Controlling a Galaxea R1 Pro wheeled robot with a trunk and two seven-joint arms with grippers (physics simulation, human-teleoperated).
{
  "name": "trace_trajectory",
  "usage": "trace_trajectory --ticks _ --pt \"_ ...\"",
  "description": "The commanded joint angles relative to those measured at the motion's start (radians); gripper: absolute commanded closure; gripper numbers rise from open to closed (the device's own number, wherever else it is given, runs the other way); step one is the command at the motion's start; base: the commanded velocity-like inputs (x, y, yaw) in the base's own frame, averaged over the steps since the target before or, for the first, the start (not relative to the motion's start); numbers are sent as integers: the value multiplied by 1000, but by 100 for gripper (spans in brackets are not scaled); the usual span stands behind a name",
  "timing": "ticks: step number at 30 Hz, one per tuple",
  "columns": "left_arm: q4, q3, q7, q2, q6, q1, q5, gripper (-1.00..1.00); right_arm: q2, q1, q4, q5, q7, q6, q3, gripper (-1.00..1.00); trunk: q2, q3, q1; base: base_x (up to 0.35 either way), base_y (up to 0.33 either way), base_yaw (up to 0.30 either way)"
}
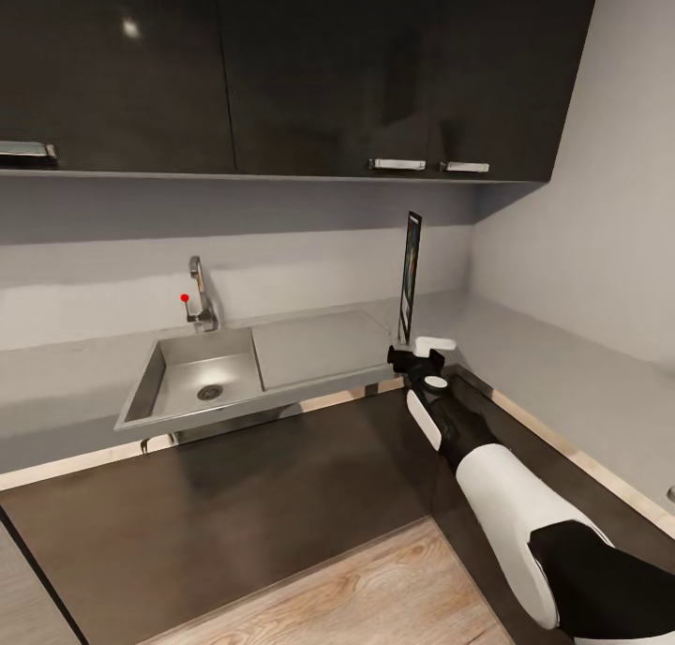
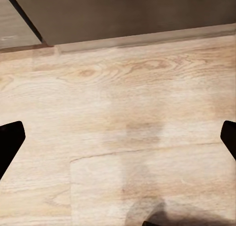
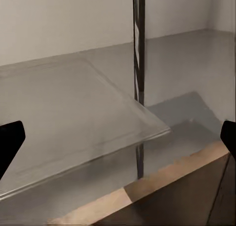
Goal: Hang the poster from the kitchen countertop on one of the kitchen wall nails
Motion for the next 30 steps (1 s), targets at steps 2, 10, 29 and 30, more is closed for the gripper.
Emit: trace_trajectory --ticks 2,10,29,30 --pt "-1 4 -7 -1 -1 0 0 -100 -1 -1 3 -9 -8 5 6 -100 -1 -1 0 0 0 0" --pt "-1 7 -7 -1 -1 0 0 -100 -1 -1 7 -10 -9 5 8 -100 -1 -1 0 120 0 0" --pt "-1 32 -7 -1 -1 0 0 -100 -3 -1 95 -11 -8 -54 5 -100 -1 -1 0 166 0 0" --pt "-1 32 -7 -1 -1 0 0 -100 -3 -1 98 -11 -8 -61 5 -100 -1 -1 0 5 0 0"
